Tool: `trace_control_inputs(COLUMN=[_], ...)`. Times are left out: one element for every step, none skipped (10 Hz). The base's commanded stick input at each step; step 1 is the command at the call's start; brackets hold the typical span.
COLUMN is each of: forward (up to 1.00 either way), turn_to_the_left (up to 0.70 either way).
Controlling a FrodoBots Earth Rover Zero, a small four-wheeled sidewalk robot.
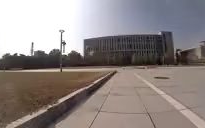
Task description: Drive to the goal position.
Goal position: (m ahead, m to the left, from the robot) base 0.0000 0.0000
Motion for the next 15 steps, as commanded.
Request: trace_control_inputs(forward=[0.04, 0.04, 0.04, 0.04, 0.04, 0.04, 0.02, 0.0, 0.04, 0.04, 0.04, 0.04, 0.04, 0.04, 0.04], turn_to_the_left=[0.0, 0.0, 0.0, 0.0, 0.0, 0.0, 0.0, 0.0, 0.0, 0.0, 0.0, 0.0, 0.0, 0.0, 0.0])
